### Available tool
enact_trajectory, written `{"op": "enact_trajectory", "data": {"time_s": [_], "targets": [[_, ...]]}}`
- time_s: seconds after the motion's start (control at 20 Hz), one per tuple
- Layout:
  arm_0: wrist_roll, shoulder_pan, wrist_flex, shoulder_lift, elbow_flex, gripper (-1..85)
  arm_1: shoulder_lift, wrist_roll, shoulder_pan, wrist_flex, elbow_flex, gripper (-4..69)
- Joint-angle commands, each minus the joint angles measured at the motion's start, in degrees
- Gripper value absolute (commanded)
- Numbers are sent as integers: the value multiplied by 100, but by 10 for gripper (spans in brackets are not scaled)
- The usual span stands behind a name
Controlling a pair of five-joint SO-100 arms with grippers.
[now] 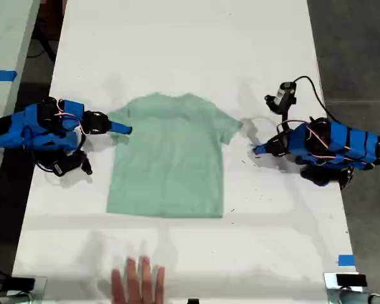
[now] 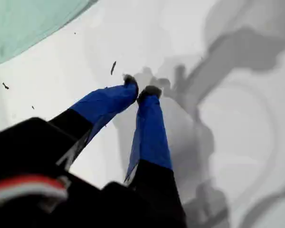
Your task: Fold t shirt
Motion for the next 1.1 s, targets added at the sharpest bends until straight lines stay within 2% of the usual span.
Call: {"op": "enact_trajectory", "data": {"time_s": [0.0,0.9,1.0,1.05], "targets": [[-316,-123,0,26,220,55,70,-114,70,-35,308,46],[-325,-123,0,26,220,55,70,-114,70,-35,308,46],[-369,-404,0,26,220,55,70,-114,70,-35,308,46],[-791,-475,0,26,220,56,70,527,53,-35,308,46]]}}
